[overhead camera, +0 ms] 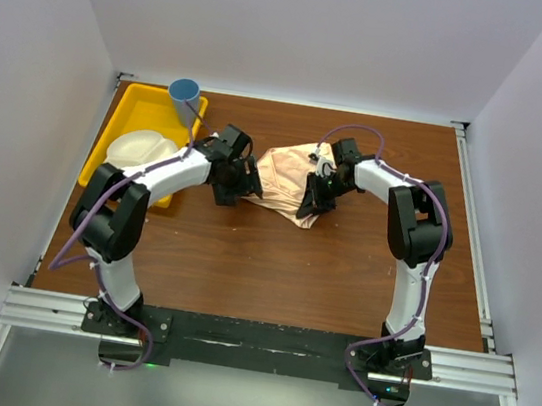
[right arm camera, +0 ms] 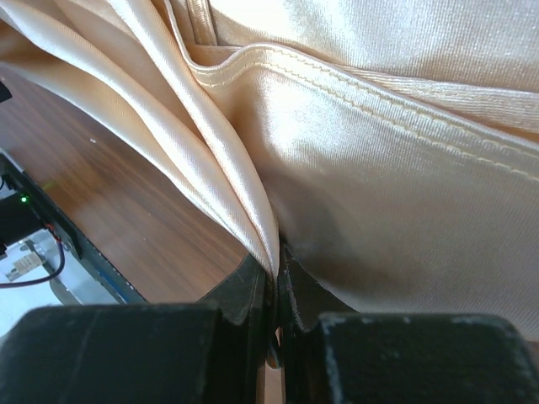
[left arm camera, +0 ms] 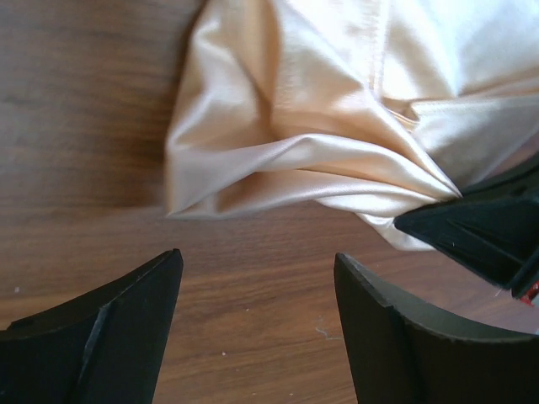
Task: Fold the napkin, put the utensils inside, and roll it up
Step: Roll the napkin with the utensil
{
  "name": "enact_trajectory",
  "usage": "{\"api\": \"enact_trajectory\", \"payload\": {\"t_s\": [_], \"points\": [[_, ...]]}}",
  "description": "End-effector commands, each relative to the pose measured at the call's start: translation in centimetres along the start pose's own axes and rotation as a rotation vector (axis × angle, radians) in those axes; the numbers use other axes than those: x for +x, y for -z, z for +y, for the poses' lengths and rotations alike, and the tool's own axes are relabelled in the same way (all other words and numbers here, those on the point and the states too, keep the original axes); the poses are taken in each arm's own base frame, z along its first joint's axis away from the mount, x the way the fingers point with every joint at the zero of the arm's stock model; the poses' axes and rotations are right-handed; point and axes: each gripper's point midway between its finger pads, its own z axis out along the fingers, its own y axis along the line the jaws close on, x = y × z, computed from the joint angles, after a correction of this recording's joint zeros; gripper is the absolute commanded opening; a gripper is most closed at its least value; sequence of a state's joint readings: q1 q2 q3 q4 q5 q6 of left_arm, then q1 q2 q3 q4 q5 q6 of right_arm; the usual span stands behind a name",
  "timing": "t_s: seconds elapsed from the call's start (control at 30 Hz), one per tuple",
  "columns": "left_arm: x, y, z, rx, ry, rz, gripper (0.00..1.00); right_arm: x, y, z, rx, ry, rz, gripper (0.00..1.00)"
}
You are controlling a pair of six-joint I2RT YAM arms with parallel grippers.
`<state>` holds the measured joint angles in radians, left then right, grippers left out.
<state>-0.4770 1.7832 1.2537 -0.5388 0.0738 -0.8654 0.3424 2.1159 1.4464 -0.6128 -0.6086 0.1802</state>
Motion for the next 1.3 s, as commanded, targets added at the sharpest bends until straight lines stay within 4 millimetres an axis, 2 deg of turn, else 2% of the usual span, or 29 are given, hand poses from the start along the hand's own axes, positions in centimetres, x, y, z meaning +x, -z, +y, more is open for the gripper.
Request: {"api": "enact_trajectory", "payload": {"t_s": [0.0, 0.27, 0.37, 0.4, 0.57, 0.6, 0.67, 0.7, 0.93, 1.03, 1.1, 1.23, 1.27], "points": [[-1.8, 0.1, 1.2, -0.063, 0.199, -0.029, 0.79, 1.9, -2.4, -3.7, 0.111, -0.007, 0.053, 0.07], [-5.3, -2.5, 0.4, -0.052, 0.264, -0.055, 0.82, 1.4, -2.3, -3.5, 0.107, 0.026, 0.045, 0.06], [-5.6, -3.5, 0.3, -0.049, 0.283, -0.034, 0.73, 1.3, -2.3, -3.7, 0.117, 0.028, 0.047, 0.06], [-5.6, -3.6, 0.3, -0.048, 0.286, -0.028, 0.62, 1.3, -2.2, -3.8, 0.124, 0.036, 0.048, 0.06], [-5.3, -3.0, -0.2, -0.007, 0.287, -0.013, 0.35, 1.1, -2.3, -3.7, 0.122, 0.039, 0.039, 0.06], [-5.3, -2.9, -0.3, 0.000, 0.288, -0.012, 0.20, 1.1, -2.3, -3.7, 0.122, 0.036, 0.038, 0.06], [-5.3, -2.9, -0.5, 0.013, 0.282, -0.002, 0.04, 1.2, -2.5, -3.4, 0.120, 0.043, 0.043, 0.06], [-5.4, -3.0, -0.5, 0.018, 0.277, 0.004, 0.00, 1.3, -2.5, -3.4, 0.117, 0.041, 0.045, 0.06], [-5.5, -2.6, -0.7, 0.046, 0.258, 0.051, 0.00, 2.5, -3.2, -2.6, 0.069, 0.006, 0.060, 0.06], [-5.4, -2.1, 0.4, 0.022, 0.270, 0.054, 0.00, 2.9, -3.4, -2.3, 0.047, -0.008, 0.066, 0.06], [-5.9, -1.8, 0.6, 0.035, 0.298, 0.058, 0.00, 3.3, -3.7, -2.1, 0.033, -0.034, 0.071, 0.06], [-7.6, -1.8, -0.4, 0.051, 0.308, 0.036, 0.00, 4.1, -4.8, -0.6, -0.034, -0.074, 0.083, 0.05], [-7.7, -2.4, -0.3, 0.043, 0.313, 0.043, 0.00, 4.3, -5.0, -0.2, -0.048, -0.099, 0.086, 0.05]]}}
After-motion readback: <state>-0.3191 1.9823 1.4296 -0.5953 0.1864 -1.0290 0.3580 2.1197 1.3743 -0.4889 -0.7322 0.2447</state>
